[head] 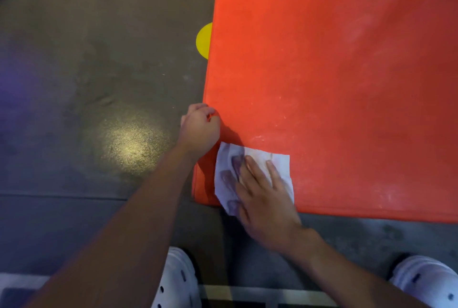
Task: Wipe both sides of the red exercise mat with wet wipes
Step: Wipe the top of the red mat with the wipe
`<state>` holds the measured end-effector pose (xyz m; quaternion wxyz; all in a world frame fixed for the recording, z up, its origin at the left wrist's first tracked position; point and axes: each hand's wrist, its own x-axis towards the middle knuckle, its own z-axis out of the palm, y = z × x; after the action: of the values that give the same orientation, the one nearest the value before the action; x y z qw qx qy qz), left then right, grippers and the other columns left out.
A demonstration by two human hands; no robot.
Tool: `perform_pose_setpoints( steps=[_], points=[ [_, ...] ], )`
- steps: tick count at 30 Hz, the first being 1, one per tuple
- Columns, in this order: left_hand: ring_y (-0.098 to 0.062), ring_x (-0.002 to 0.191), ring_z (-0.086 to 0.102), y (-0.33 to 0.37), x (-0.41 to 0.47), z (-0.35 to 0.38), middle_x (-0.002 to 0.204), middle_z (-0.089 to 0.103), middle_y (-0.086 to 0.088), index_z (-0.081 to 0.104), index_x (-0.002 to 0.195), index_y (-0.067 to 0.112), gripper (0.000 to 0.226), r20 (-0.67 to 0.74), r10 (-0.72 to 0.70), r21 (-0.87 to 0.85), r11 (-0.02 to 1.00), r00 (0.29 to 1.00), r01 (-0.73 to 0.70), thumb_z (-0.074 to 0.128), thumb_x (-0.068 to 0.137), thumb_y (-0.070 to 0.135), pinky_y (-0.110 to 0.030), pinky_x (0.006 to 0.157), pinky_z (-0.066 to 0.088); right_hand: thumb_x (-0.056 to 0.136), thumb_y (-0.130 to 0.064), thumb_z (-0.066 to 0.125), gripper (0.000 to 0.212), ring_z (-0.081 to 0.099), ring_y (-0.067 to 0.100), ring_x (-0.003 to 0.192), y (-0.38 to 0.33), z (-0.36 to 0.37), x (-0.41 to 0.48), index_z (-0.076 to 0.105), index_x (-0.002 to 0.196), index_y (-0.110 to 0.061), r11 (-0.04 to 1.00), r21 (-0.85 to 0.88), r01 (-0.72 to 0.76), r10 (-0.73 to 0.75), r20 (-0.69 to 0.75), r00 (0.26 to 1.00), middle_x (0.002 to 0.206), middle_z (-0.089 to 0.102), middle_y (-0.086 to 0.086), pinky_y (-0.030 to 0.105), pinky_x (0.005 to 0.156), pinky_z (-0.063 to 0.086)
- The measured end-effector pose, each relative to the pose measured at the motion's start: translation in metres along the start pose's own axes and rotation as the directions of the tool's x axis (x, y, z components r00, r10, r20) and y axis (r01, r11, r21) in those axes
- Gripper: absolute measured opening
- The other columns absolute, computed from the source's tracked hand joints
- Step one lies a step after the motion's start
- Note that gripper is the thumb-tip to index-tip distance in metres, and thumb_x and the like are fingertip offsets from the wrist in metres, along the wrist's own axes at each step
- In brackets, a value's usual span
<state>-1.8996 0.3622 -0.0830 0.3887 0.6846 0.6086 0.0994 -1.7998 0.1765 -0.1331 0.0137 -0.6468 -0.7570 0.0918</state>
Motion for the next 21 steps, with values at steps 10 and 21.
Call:
perform_pose_setpoints(
  steps=[10, 21],
  points=[
    [-0.03, 0.139, 0.033, -0.003, -0.001, 0.003, 0.153, 0.037, -0.01, 0.063, 0.125, 0.005, 0.034, 0.007, 0.038, 0.099, 0.994, 0.999, -0.039, 0.044, 0.098, 0.014, -0.021, 0.11, 0.017, 0.096, -0.044, 0.035, 0.058, 0.024, 0.029, 0.148, 0.03, -0.006, 0.017, 0.043, 0.149, -0.024, 0.995, -0.074, 0.067, -0.066, 0.014, 0.998, 0.159, 0.032, 0.009, 0.056, 0.118, 0.019],
    [-0.032, 0.139, 0.028, -0.004, -0.001, 0.001, 0.156, 0.03, -0.005, 0.055, 0.137, 0.012, 0.043, 0.05, 0.042, 0.154, 0.987, 0.998, -0.049, 0.043, 0.096, 0.011, -0.022, 0.11, 0.016, 0.095, -0.043, 0.027, 0.059, 0.026, 0.032, 0.147, 0.061, -0.014, 0.045, 0.041, 0.15, -0.026, 0.988, -0.152, -0.004, 0.007, 0.014, 1.0, 0.16, 0.03, 0.005, 0.062, 0.116, 0.016]
  ],
)
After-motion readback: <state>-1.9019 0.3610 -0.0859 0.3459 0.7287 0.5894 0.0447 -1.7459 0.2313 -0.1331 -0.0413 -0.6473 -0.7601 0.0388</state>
